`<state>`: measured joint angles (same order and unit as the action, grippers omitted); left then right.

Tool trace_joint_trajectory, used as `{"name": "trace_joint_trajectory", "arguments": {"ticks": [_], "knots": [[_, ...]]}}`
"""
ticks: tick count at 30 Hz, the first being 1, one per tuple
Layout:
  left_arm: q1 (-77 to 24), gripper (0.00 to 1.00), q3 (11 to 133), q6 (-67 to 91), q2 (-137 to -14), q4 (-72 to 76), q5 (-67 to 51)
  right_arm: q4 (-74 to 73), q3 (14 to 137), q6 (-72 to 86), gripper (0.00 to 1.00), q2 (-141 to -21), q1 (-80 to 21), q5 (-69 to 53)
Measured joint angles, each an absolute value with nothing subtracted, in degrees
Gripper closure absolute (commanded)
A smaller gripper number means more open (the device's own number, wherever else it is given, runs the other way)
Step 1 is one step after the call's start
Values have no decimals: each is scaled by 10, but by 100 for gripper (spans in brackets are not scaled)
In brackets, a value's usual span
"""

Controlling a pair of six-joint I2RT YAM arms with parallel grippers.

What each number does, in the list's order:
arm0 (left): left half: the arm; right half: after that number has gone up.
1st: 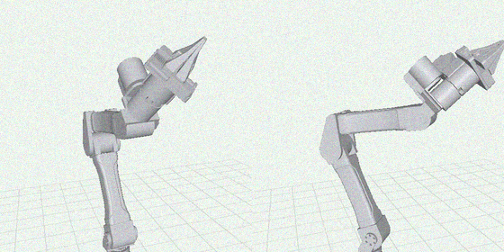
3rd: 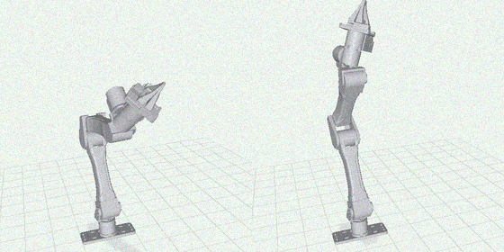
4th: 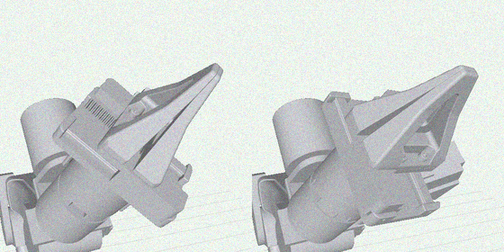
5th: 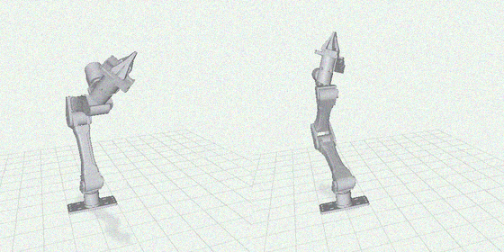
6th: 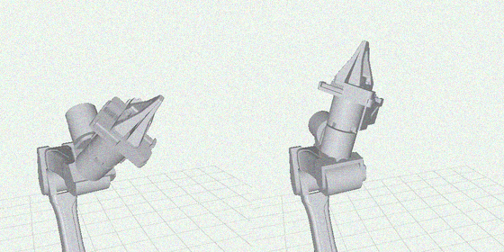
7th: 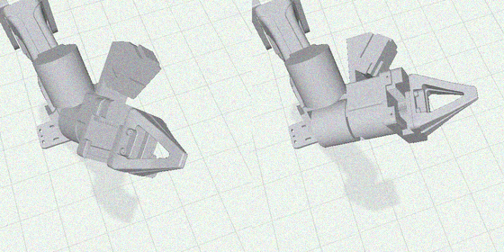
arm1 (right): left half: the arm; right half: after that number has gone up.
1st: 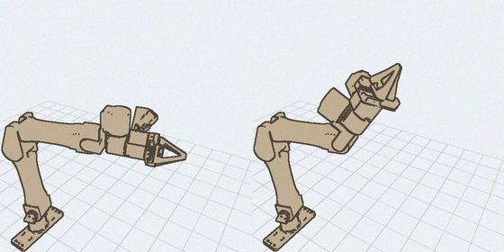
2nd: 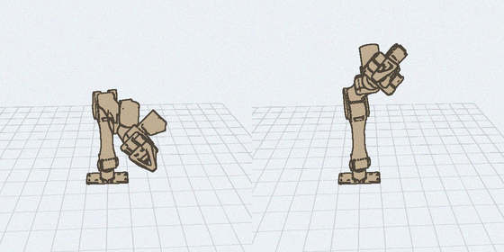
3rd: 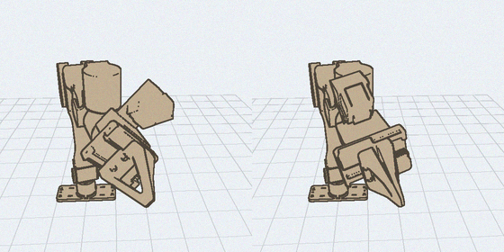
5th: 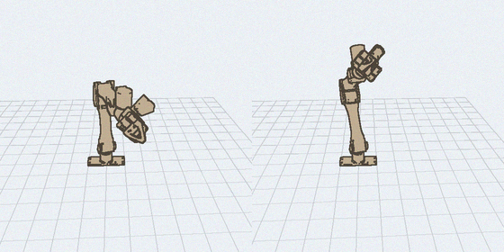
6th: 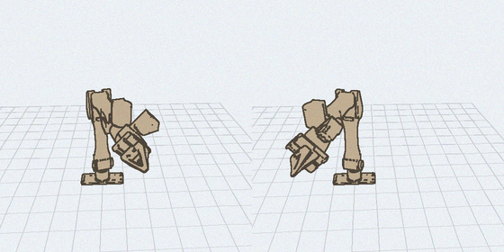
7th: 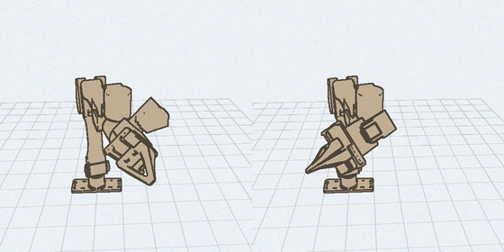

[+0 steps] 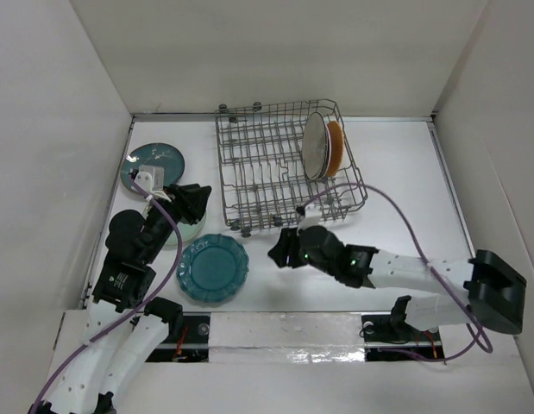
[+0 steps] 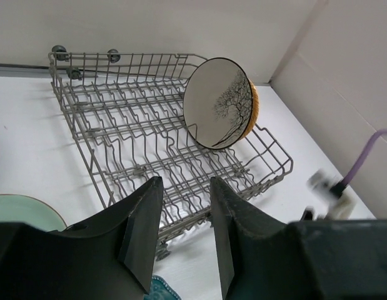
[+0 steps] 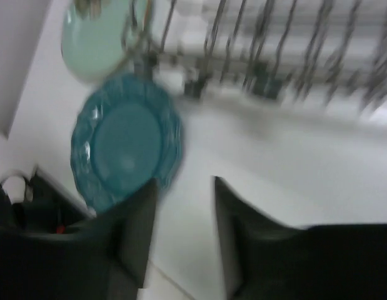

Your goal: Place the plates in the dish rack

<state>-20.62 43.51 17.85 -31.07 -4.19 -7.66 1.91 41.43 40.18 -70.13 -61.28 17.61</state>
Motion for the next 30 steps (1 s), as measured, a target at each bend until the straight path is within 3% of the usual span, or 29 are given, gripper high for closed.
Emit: {"name": "trace_joint_trajectory", "arguments": {"ticks": [3, 13, 16, 17, 20, 21, 26, 30], "knots": [[-206, 66, 435, 179, -307, -42, -74, 62, 358, 481, 32, -757, -654, 141], [-206, 64, 435, 179, -306, -42, -72, 368, 385, 644, 34, -1026, -661, 49], [-206, 64, 435, 179, -305, -42, -72, 439, 411, 680, 44, -1089, -661, 30], [-206, 64, 435, 179, -304, -42, -72, 456, 414, 693, 61, -1103, -661, 28], [-206, 64, 435, 179, -299, -41, -71, 490, 407, 729, 93, -1134, -661, 24], [-206, 64, 435, 179, -297, -41, -70, 503, 401, 748, 98, -1138, -661, 24], [-206, 64, 435, 179, -294, -41, -70, 533, 324, 788, 100, -1095, -661, 30], [-206, 63, 435, 179, -294, -41, -69, 456, 256, 765, 100, -968, -672, 48]]}}
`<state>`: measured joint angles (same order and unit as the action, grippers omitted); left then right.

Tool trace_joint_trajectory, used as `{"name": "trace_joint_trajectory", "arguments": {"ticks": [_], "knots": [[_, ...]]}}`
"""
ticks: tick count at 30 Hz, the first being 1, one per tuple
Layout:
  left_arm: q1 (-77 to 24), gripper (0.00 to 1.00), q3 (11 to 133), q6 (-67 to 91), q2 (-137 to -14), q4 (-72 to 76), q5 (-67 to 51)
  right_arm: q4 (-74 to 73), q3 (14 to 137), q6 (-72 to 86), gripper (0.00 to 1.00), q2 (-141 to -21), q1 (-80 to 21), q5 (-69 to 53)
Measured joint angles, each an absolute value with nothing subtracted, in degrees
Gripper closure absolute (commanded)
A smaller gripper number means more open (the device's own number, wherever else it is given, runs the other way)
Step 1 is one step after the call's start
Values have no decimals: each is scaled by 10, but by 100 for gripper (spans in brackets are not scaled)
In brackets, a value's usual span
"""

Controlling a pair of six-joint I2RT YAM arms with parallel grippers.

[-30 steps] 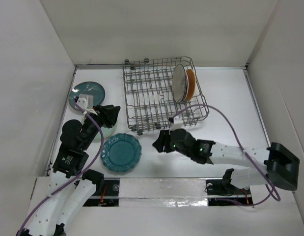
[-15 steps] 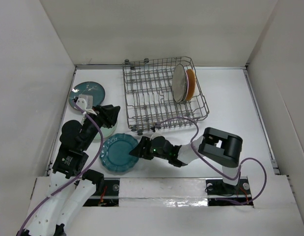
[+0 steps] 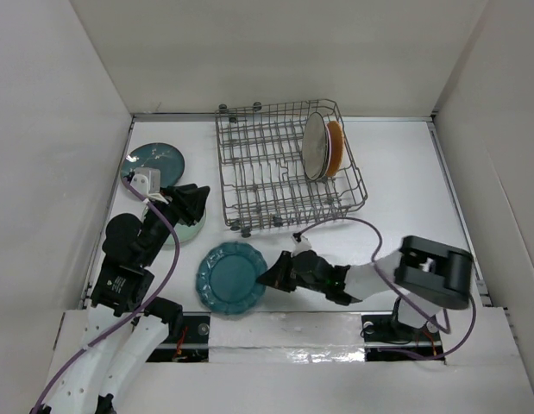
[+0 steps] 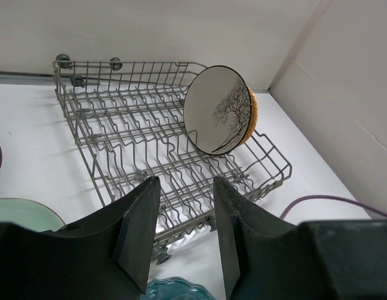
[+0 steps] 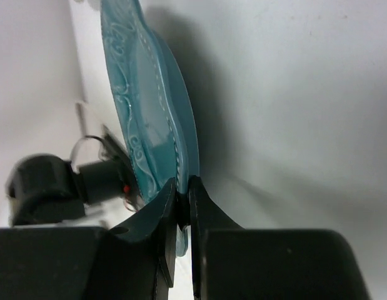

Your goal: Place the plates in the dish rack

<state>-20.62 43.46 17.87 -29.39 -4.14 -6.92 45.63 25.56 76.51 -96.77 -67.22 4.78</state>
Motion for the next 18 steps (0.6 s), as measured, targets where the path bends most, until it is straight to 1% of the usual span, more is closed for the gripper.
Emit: {"name": "trace_joint_trajectory", "arguments": {"ticks": [5, 10, 13, 18], "knots": [[-206, 63, 435, 176, -293, -43, -53, 197, 289, 631, 100, -773, -699, 92], [-206, 63, 435, 172, -280, -46, -18, -22, 409, 493, 100, -660, -700, 119], [-206, 63, 435, 171, -263, -47, 5, -110, 502, 420, 100, -627, -679, 145], [-206, 62, 435, 172, -251, -46, 21, -146, 642, 305, 100, -643, -587, 218]]}}
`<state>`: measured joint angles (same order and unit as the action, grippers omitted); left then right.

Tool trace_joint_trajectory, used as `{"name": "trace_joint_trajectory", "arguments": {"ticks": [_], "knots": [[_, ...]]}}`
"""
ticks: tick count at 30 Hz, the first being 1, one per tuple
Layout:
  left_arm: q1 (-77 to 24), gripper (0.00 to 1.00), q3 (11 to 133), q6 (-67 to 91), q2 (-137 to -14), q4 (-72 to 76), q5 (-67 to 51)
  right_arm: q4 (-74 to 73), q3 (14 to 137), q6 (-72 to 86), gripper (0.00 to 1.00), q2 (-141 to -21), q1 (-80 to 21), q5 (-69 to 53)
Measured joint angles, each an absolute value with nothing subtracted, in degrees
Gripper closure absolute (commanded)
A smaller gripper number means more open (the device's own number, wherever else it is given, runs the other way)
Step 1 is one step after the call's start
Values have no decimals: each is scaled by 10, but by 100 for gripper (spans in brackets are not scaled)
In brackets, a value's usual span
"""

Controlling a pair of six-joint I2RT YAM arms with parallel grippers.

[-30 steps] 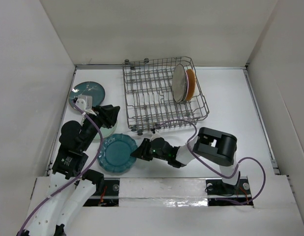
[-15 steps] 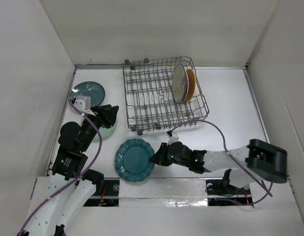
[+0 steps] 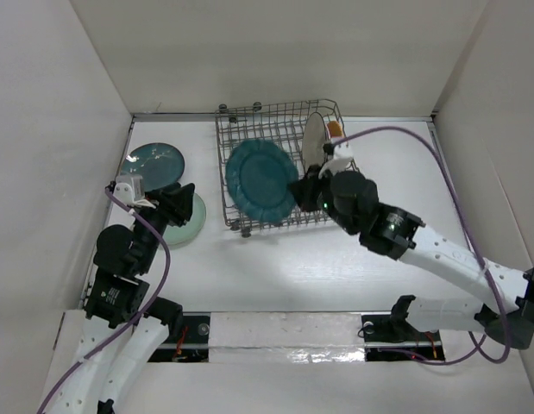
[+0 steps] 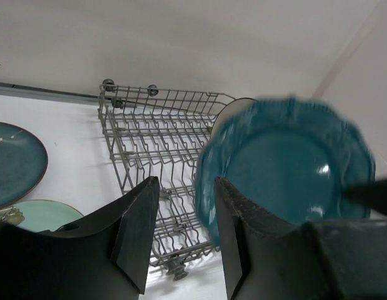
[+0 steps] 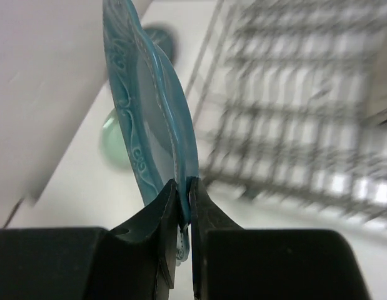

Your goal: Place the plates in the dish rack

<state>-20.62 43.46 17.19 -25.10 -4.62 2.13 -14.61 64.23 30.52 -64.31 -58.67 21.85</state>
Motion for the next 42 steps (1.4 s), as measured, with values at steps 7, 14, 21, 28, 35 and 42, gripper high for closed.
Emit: {"name": "trace_joint_trajectory", "arguments": {"ticks": [7, 14, 21, 28, 35, 42], "knots": [[-206, 62, 435, 174, -260, -46, 12, -151, 826, 154, 100, -830, -446, 355], [-206, 61, 435, 175, -265, -46, -10, -183, 915, 56, 100, -993, -373, 403], [-206, 61, 435, 175, -273, -46, -19, -201, 941, 24, 100, -1065, -356, 408], [-206, 61, 435, 175, -282, -46, -23, -194, 967, 32, 100, -1106, -357, 400], [-206, 61, 435, 175, -284, -46, -23, -204, 975, 88, 85, -1112, -353, 408], [-206, 61, 435, 175, -290, -47, -23, -197, 971, 149, 73, -1112, -349, 399]]}}
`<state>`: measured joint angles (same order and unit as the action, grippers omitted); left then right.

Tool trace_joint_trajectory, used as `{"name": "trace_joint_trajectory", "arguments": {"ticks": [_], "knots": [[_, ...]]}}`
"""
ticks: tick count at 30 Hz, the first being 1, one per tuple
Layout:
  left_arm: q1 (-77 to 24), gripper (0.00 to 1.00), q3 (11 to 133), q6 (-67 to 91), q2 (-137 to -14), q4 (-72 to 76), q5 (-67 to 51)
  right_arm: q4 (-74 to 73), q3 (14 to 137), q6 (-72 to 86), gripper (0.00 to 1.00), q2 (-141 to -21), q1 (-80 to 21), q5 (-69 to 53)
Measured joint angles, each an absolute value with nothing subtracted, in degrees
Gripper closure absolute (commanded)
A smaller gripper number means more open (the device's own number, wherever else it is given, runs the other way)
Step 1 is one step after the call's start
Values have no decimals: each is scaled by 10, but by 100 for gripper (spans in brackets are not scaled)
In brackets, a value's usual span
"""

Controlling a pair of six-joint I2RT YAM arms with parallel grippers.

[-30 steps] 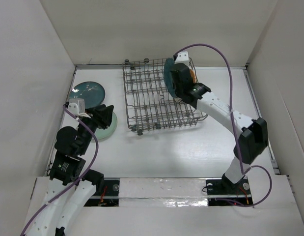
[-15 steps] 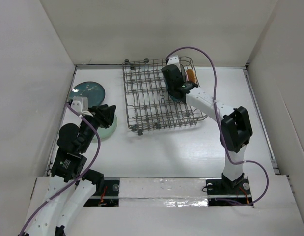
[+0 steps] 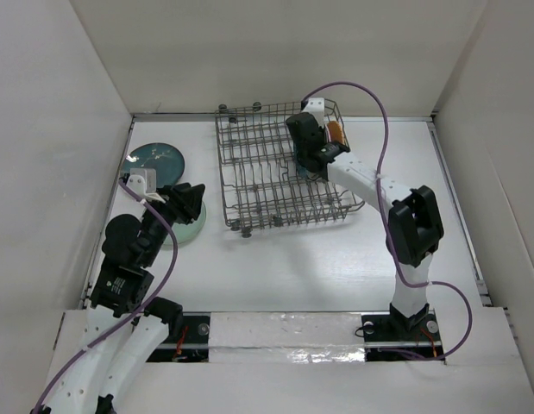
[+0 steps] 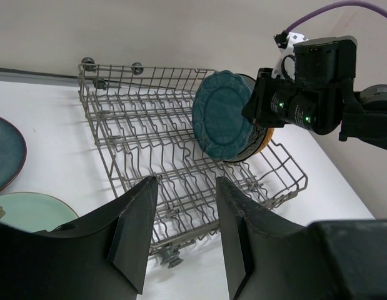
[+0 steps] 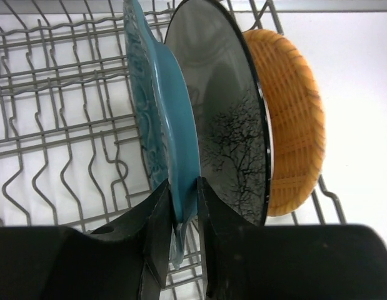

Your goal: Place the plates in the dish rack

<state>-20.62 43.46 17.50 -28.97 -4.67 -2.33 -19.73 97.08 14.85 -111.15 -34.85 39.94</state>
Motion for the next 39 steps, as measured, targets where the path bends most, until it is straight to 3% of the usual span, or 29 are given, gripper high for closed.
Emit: {"name": "trace_joint_trajectory", "arguments": {"ticks": [7, 17, 20, 22, 23, 26, 29, 34, 38, 39], "knots": [[-206, 60, 435, 175, -291, -46, -23, -190, 951, 163, 62, -1111, -352, 395], [-206, 60, 435, 175, -292, -47, -23, -190, 947, 164, 21, -1099, -360, 401], [-206, 60, 435, 175, -293, -47, -23, -188, 936, 163, 20, -1063, -366, 395], [-206, 61, 435, 175, -294, -47, -22, -184, 917, 162, 27, -1021, -377, 389], [-206, 61, 435, 175, -294, -47, -21, -176, 903, 163, 46, -995, -386, 387], [-206, 65, 435, 175, -293, -47, -15, -124, 852, 173, 83, -921, -438, 369], [-206, 73, 435, 179, -290, -48, 4, -68, 807, 189, 95, -879, -515, 344], [-206, 100, 435, 208, -295, -63, 62, -35, 752, 203, 100, -886, -597, 308], [-197, 100, 435, 258, -317, -89, 103, -27, 684, 209, 95, -863, -601, 289], [-193, 100, 435, 275, -322, -97, 112, -27, 665, 211, 90, -846, -601, 284]]}}
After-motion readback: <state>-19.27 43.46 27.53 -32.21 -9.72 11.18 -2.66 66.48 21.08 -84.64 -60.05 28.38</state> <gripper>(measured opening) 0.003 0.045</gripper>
